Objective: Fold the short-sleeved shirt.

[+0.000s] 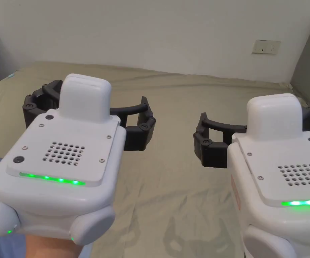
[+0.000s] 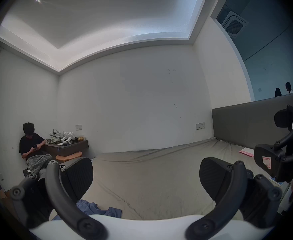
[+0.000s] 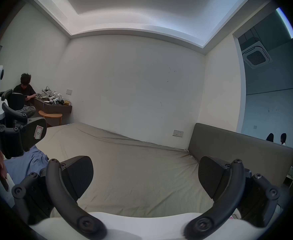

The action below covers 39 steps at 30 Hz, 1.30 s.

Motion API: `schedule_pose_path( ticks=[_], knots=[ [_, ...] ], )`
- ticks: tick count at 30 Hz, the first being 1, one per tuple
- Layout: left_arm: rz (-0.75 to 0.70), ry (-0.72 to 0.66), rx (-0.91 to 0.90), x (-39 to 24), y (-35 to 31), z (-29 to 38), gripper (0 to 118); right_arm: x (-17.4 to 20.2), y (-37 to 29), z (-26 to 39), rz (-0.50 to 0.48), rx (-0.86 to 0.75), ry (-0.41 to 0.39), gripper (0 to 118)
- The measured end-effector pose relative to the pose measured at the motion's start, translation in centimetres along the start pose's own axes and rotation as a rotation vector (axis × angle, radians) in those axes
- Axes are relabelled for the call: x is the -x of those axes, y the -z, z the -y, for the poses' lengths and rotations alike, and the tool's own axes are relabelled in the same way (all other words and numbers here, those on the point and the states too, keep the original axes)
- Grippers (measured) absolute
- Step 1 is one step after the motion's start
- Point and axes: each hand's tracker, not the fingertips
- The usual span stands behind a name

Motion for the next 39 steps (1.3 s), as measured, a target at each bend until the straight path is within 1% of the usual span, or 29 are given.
schedule_pose_path(
  ticks=[14,17,19,20,21,22,23,24,26,27,28,29,30,31,32,33,34,35,36,37,38,39],
  knots=[
    [-0.003,-0.005,-0.010,0.2,-0.1,-0.2,118,0.0,0.1,-0.2,-0.001,-0.002,-0.006,118],
    [-0.016,0.017,-0.010,0.2,-0.1,-0.1,118,0.1,0.1,-0.1,-0.002,0.002,-0.021,118],
    [-0.026,0.057,-0.016,0.0,-0.1,0.0,118,0.1,0.1,-0.1,0.003,0.003,-0.035,118],
    [-0.026,0.073,-0.016,-0.1,0.0,0.1,118,0.2,0.2,-0.1,0.005,0.004,-0.047,118],
    [-0.025,0.098,-0.018,-0.2,0.0,0.1,118,0.3,0.3,0.0,0.005,0.006,-0.083,118],
    [-0.026,0.166,-0.032,-0.3,0.2,0.3,118,0.5,0.5,0.0,0.001,0.003,-0.159,118],
    [-0.036,0.276,-0.053,-0.6,0.3,0.5,118,0.7,0.6,0.2,0.006,-0.001,-0.259,118],
    [-0.048,0.424,-0.085,-1.1,0.5,1.0,118,1.1,0.8,0.6,0.021,-0.017,-0.387,118],
    [-0.123,0.897,-0.227,-2.7,0.6,3.4,118,2.3,0.9,2.2,0.123,-0.101,-0.726,118],
    [-0.164,1.117,-0.295,-3.2,0.7,5.0,118,2.8,0.9,3.4,0.183,-0.170,-0.878,118],
    [-0.249,1.384,-0.382,-3.6,1.2,7.0,118,3.1,1.2,4.8,0.246,-0.251,-1.054,118],
    [-0.307,1.537,-0.451,-3.6,1.7,8.6,118,3.3,1.4,5.8,0.296,-0.316,-1.188,118],
    [-0.307,1.593,-0.492,-3.4,1.8,9.2,118,3.3,1.7,6.5,0.321,-0.359,-1.269,118],
    [-0.238,1.515,-0.477,-3.1,1.7,9.6,118,3.1,1.9,6.8,0.324,-0.373,-1.292,118],
    [-0.192,1.363,-0.417,-3.3,1.4,8.9,118,3.0,1.9,6.2,0.295,-0.326,-1.206,118],
    [-0.160,1.157,-0.319,-3.6,1.3,7.6,118,2.9,1.8,5.3,0.241,-0.241,-1.059,118],
    [-0.133,0.882,-0.171,-3.3,1.5,6.3,118,2.4,1.9,3.8,0.162,-0.149,-0.840,118],
    [-0.094,0.616,-0.048,-2.5,1.4,4.5,118,1.5,1.7,2.3,0.072,-0.060,-0.579,118],
    [-0.018,0.280,0.070,-1.5,1.6,3.1,118,0.0,1.6,0.6,-0.035,0.033,-0.295,118],
    [0.090,-0.097,0.153,0.6,1.8,2.0,118,-1.9,2.0,-0.3,-0.176,0.124,0.015,118],
    [0.215,-0.418,0.217,2.9,2.6,2.0,118,-3.9,2.6,-0.4,-0.315,0.185,0.304,118],
    [0.314,-0.586,0.255,4.3,3.5,2.3,118,-5.1,3.1,0.2,-0.403,0.221,0.510,118]
  ],
)
